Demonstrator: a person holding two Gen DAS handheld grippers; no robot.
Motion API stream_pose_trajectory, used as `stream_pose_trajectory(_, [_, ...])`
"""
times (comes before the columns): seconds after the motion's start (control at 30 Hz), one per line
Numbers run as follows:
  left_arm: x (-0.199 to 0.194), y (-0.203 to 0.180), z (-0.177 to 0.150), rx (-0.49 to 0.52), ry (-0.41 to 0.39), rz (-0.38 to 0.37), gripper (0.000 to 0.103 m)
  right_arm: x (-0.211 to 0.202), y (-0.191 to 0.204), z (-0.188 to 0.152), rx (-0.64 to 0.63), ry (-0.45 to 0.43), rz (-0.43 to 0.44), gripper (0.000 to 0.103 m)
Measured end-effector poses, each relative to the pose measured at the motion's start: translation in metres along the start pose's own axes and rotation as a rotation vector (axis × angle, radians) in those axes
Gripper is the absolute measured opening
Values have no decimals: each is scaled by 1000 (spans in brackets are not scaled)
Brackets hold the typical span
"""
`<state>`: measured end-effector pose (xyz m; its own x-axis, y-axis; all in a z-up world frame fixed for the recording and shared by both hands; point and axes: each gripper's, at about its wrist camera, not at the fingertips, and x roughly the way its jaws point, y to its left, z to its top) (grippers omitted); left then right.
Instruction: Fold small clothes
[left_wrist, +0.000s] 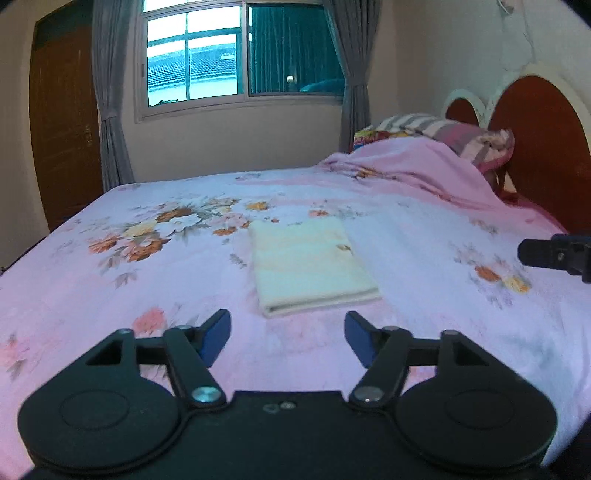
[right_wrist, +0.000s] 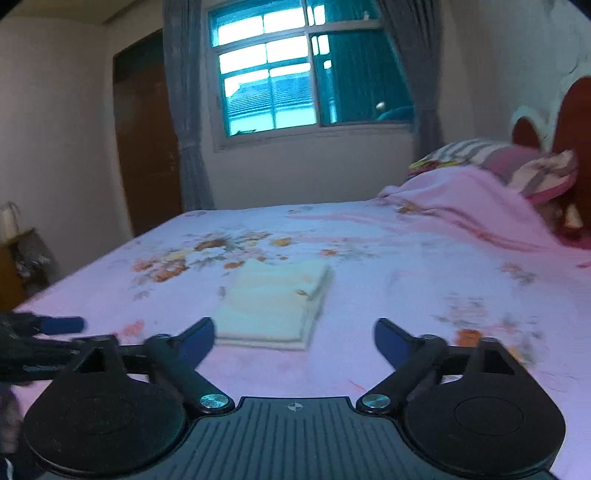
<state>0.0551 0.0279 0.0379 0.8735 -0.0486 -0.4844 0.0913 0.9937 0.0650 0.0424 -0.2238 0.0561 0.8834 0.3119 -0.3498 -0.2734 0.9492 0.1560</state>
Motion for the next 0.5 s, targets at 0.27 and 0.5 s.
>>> stream_pose_trajectory(0.27, [-23,10,-6,-101,-15,11,70,-31,16,-13,-18,-20,4,98])
stream_pose_trajectory(0.5, [-35,15,-13,-127,-31,6,71,-38,19,-12,-23,-25,-12,103])
